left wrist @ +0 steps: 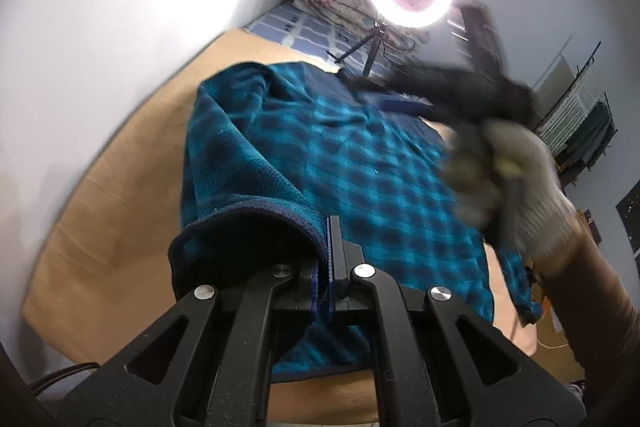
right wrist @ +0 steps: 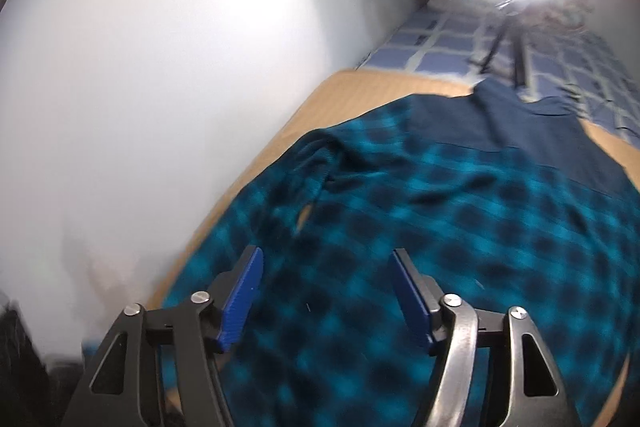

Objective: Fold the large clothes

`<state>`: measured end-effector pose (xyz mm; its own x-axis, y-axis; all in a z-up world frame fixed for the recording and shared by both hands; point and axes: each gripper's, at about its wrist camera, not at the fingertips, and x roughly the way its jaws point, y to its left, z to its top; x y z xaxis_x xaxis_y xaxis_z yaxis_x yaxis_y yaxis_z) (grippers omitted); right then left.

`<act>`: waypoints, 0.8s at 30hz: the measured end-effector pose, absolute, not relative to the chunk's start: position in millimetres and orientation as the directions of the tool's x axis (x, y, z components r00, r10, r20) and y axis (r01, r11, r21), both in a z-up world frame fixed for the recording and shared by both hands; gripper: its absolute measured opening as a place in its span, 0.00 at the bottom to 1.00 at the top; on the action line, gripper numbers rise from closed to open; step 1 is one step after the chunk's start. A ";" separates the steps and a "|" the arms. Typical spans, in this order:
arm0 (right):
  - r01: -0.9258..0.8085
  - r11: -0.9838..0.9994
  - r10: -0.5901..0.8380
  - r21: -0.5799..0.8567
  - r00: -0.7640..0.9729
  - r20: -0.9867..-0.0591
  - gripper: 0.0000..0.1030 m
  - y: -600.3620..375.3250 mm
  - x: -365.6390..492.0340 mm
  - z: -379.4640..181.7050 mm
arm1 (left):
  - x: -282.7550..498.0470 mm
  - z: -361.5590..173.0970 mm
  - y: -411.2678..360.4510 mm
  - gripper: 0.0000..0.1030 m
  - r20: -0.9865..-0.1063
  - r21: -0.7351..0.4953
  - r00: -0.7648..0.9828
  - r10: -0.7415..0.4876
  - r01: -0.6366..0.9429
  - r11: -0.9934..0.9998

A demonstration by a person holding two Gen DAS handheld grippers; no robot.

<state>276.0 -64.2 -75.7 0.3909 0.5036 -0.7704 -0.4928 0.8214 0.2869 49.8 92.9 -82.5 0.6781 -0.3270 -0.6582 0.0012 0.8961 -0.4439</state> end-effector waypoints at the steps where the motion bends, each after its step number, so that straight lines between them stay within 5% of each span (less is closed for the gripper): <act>1: -0.498 0.812 0.512 0.303 0.361 -0.779 0.64 -47.9 287.3 -83.6 | 49.0 -84.2 92.6 0.00 -0.660 -0.449 0.673 -0.334 0.003 0.893; 10: -0.466 0.787 0.534 0.405 0.186 -0.825 0.60 86.4 368.7 -153.7 | 48.0 -92.7 91.8 0.00 -0.675 -0.454 0.651 -0.347 0.005 0.891; 15: -0.469 0.826 0.438 0.312 0.188 -0.879 0.56 139.2 387.3 -186.5 | 46.0 -93.1 93.4 0.00 -0.676 -0.456 0.648 -0.350 0.005 0.890; 21: -0.440 0.853 0.388 0.282 0.170 -0.906 0.30 160.5 401.5 -217.0 | 47.0 -93.2 89.0 0.00 -0.679 -0.443 0.644 -0.352 0.022 0.896; 23: -0.437 0.856 0.380 0.275 0.173 -0.909 0.03 161.0 403.6 -221.6 | 47.0 -96.1 88.8 0.00 -0.681 -0.446 0.638 -0.360 0.028 0.895; 24: -0.435 0.858 0.379 0.274 0.175 -0.909 0.01 158.5 404.5 -222.4 | 46.2 -96.7 88.2 0.00 -0.682 -0.444 0.635 -0.362 0.035 0.896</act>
<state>404.5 158.5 -222.4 0.1747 0.3793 -0.9086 -0.4348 0.8577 0.2745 46.2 88.2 -96.7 0.6353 -0.3625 -0.6819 0.0347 0.8955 -0.4437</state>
